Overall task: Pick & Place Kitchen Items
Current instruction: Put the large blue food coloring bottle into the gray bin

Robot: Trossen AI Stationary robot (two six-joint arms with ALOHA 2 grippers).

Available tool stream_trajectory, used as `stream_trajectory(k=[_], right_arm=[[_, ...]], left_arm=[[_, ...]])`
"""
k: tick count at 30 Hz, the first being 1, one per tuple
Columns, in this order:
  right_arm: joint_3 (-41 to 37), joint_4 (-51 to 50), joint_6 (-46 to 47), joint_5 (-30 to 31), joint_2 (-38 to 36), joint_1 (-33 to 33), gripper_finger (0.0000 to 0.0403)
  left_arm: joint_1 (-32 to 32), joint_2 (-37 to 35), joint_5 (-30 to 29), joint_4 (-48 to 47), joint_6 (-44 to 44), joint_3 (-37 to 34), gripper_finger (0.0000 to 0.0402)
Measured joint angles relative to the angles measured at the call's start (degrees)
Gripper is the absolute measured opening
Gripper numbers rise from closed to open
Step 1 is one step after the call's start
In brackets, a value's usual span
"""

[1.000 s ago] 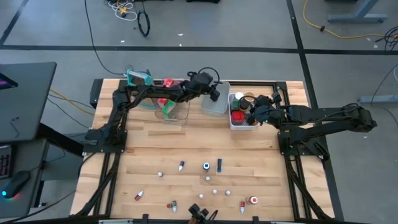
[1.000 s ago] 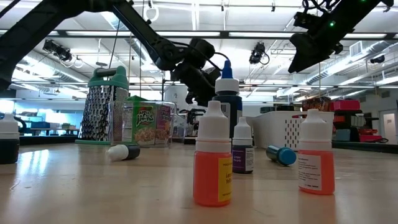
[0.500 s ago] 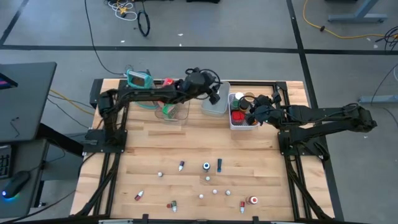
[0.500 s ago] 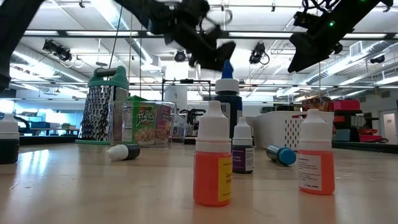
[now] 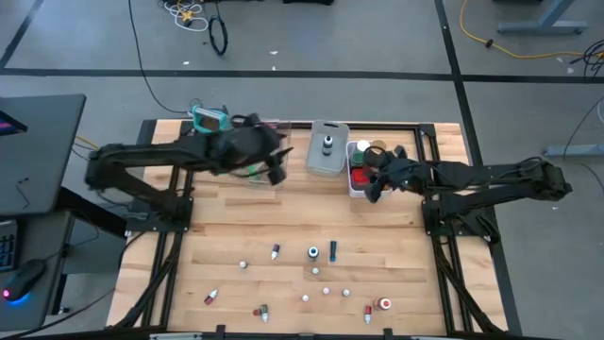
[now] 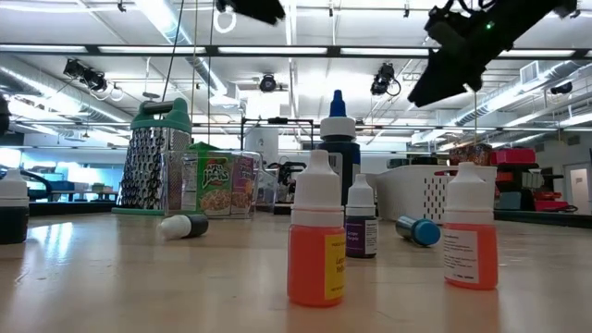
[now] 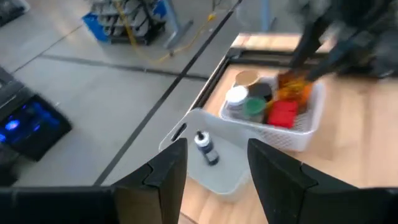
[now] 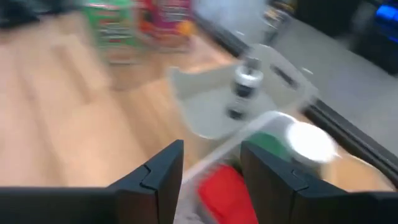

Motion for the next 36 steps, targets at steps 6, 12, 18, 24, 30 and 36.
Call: stream_trajectory(k=[6, 12, 18, 24, 30, 36], right_arm=[[-6.36, 23.59, -14.4, -20.39, 0.71, 0.0, 0.0169], [-6.97, 37.81, -16.93, -33.25, 3.72, 0.75, 0.0169], [-7.01, 47.53, -21.36, -30.79, 10.19, 1.67, 0.0169], [-7.01, 62.24, -24.09, -41.79, 18.39, 3.22, 0.0169], [-6.66, 77.51, -24.42, -44.68, 28.44, 6.85, 0.0172], [-4.17, 71.5, -20.75, -44.6, 34.26, 10.61, 0.0207]], left_arm=[[-7.72, -12.69, -1.89, 5.2, -1.34, -14.66, 0.0178], [-13.27, -21.41, -2.26, 24.15, -2.56, -35.8, 0.0178], [-14.74, -23.84, -1.8, 33.36, -0.92, -43.64, 0.0178], [-14.74, -23.91, 4.44, 33.15, -0.06, -43.71, 0.0178], [-14.71, -23.88, 5.23, 33.08, -0.15, -43.71, 0.0178], [-14.71, -23.87, 5.27, 33.09, -0.72, -43.71, 0.0178]])
